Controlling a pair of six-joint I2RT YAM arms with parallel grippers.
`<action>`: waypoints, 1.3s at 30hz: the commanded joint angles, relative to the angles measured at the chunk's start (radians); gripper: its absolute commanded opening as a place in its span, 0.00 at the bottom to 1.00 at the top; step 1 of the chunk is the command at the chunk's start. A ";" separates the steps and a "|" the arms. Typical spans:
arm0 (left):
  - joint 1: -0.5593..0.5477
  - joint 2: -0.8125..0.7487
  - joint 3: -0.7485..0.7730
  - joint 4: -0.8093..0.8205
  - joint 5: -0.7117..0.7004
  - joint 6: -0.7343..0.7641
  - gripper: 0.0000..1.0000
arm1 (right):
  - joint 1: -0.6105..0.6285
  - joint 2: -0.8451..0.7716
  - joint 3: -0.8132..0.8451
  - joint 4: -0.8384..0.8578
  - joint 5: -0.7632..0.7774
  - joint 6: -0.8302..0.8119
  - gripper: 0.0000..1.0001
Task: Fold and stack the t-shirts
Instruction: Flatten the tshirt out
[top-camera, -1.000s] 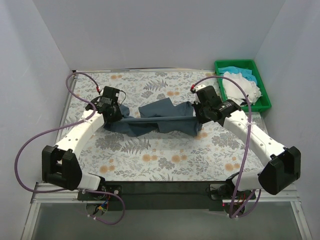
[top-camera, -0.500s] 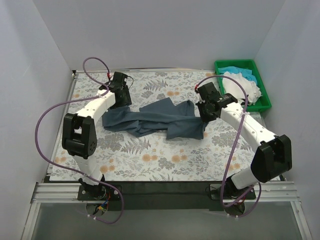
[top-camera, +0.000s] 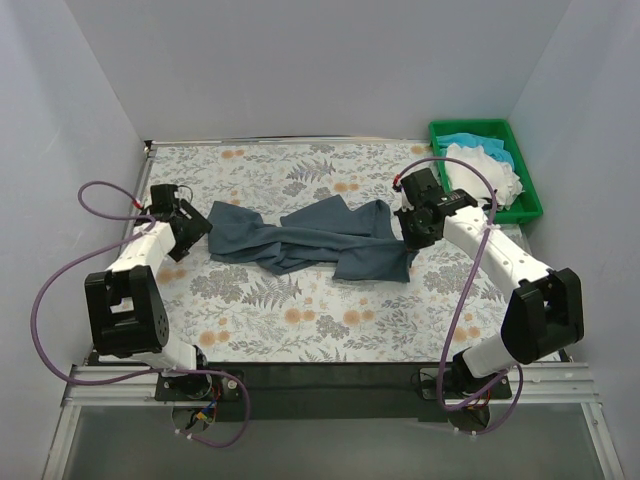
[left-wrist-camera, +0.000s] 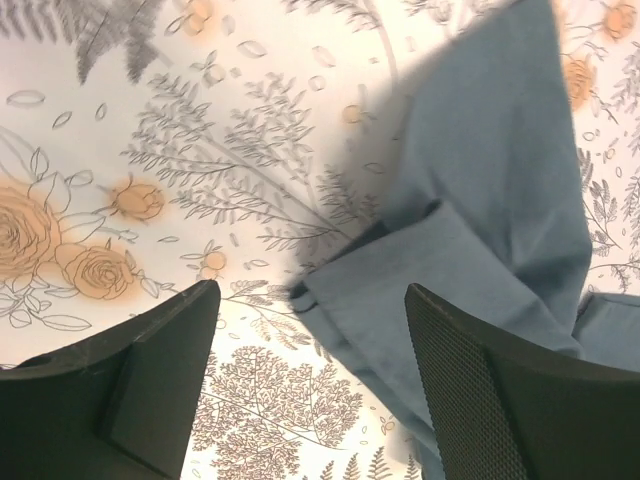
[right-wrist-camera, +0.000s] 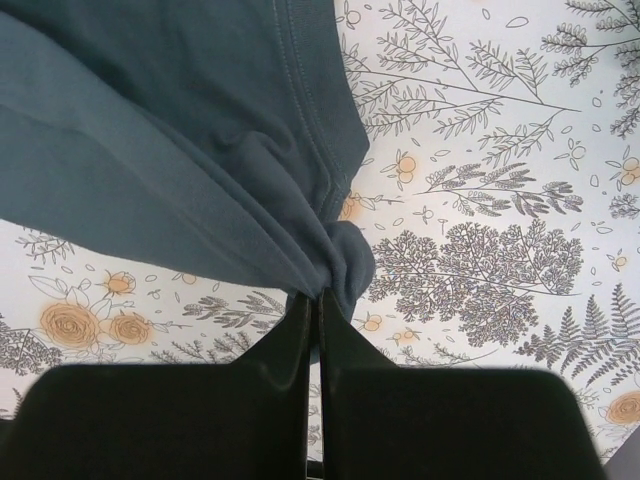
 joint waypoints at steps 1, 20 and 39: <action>0.055 -0.061 -0.076 0.113 0.111 -0.079 0.68 | -0.001 -0.035 -0.017 0.033 -0.055 -0.018 0.01; 0.135 0.015 -0.277 0.544 0.464 0.008 0.66 | -0.001 -0.058 -0.044 0.050 -0.094 -0.037 0.01; 0.135 -0.035 -0.364 0.613 0.473 0.045 0.34 | -0.002 -0.080 -0.047 0.059 -0.101 -0.038 0.01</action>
